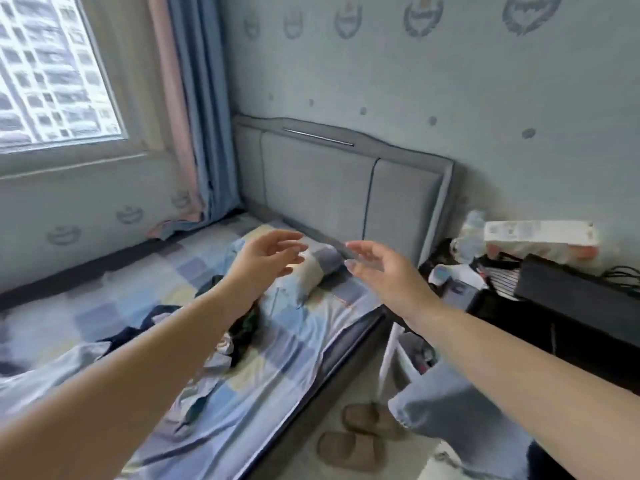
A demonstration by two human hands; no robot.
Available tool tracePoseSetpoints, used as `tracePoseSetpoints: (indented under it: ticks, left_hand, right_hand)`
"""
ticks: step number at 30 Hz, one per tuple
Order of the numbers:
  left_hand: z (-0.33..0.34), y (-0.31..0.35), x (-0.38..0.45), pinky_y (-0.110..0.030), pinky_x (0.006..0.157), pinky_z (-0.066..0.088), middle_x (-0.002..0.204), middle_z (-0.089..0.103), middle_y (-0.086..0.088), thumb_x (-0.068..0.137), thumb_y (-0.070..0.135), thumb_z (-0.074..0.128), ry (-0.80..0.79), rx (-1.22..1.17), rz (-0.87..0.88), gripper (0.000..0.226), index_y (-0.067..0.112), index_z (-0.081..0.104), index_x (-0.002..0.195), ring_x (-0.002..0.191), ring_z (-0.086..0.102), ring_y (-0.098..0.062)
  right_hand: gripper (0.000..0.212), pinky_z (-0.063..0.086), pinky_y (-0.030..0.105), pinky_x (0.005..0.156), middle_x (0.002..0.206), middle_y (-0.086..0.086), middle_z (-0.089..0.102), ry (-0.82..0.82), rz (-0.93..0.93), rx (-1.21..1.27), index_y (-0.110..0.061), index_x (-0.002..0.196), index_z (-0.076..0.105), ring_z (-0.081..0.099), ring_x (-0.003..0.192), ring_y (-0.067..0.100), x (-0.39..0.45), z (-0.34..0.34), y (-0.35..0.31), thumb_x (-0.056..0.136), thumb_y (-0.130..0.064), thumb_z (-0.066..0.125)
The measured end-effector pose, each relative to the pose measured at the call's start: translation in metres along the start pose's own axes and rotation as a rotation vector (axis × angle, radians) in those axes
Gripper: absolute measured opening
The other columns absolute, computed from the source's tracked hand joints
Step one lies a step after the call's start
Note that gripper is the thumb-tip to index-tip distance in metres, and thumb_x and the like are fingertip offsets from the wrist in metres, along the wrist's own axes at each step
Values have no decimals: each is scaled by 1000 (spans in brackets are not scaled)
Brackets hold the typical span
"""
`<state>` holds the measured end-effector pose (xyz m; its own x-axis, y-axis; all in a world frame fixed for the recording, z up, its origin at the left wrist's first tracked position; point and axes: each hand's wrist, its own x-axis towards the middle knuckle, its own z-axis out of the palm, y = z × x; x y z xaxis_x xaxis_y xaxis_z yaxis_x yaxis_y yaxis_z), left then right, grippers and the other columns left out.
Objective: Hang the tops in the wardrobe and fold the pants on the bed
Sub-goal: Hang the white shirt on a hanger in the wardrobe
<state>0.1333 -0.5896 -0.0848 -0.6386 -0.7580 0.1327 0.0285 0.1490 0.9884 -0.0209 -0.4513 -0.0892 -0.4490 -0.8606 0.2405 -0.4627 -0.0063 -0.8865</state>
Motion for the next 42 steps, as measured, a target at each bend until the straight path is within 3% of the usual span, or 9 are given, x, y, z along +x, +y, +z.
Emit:
tracePoseSetpoints:
  ticks: [4, 8, 11, 16, 25, 30, 33, 38, 42]
  left_hand:
    - [-130, -27, -21, -21, 70, 52, 91, 70, 3, 92, 6, 57, 244, 47, -72, 17, 21, 63, 96, 73, 66, -6]
    - [-216, -56, -47, -18, 64, 51, 92, 69, 1, 93, 6, 56, 450, 63, -151, 15, 20, 61, 97, 74, 64, -8]
    - [-262, -84, -67, -22, 72, 52, 95, 69, -1, 93, 7, 56, 552, 41, -224, 14, 19, 62, 100, 80, 65, -12]
    - [-305, -129, -87, -32, 86, 50, 102, 70, -4, 92, 9, 59, 673, -7, -362, 15, 18, 64, 103, 89, 65, -16]
    - [-369, -213, -119, -27, 72, 47, 101, 68, -3, 91, 13, 62, 898, 24, -713, 18, 16, 62, 108, 84, 64, -14]
    - [-392, -235, -129, -24, 71, 49, 95, 69, 1, 90, 16, 64, 957, -3, -795, 21, 17, 63, 111, 79, 66, -7]
    - [-408, -247, -136, -28, 77, 48, 96, 67, -1, 90, 17, 64, 979, -32, -833, 20, 16, 63, 110, 80, 64, -9]
    - [-447, -267, -167, -21, 67, 46, 97, 69, -5, 89, 14, 64, 1126, 82, -833, 14, 17, 65, 103, 81, 64, -10]
    - [-492, -289, -216, -21, 68, 45, 100, 69, -6, 88, 10, 64, 1224, 185, -873, 14, 13, 66, 102, 89, 62, -14]
  right_hand:
    - [23, 40, 25, 100, 120, -4, 59, -207, -3, 60, -25, 111, 57, 50, 118, 8, 42, 113, -9, 89, -20, 64]
    - [23, 38, 25, 101, 118, -8, 57, -403, -5, 63, -30, 110, 56, 50, 118, 7, 69, 196, -10, 89, -27, 64]
    - [24, 39, 26, 100, 117, -9, 58, -542, 33, 69, -31, 111, 57, 52, 117, 7, 85, 252, -3, 88, -29, 65]
    - [19, 43, 25, 96, 111, -14, 61, -676, 123, 99, -32, 105, 59, 56, 114, 8, 105, 311, 21, 88, -26, 66]
    - [30, 42, 8, 65, 111, -10, 64, -900, 220, 53, -25, 119, 60, 58, 97, -3, 177, 426, 62, 90, -31, 63]
    - [32, 45, 21, 83, 116, -3, 64, -1021, 218, 33, -19, 121, 60, 59, 106, 10, 197, 498, 68, 90, -29, 63]
    - [26, 43, 16, 73, 112, -5, 65, -1091, 205, 24, -24, 115, 61, 59, 98, 3, 195, 544, 68, 90, -30, 64]
    - [32, 41, 20, 85, 117, -4, 63, -1206, 168, -9, -19, 121, 61, 57, 109, 9, 173, 621, 64, 90, -29, 63]
    - [36, 42, 17, 79, 119, -4, 63, -1269, 174, -40, -19, 123, 60, 58, 108, 8, 138, 688, 59, 90, -31, 63]
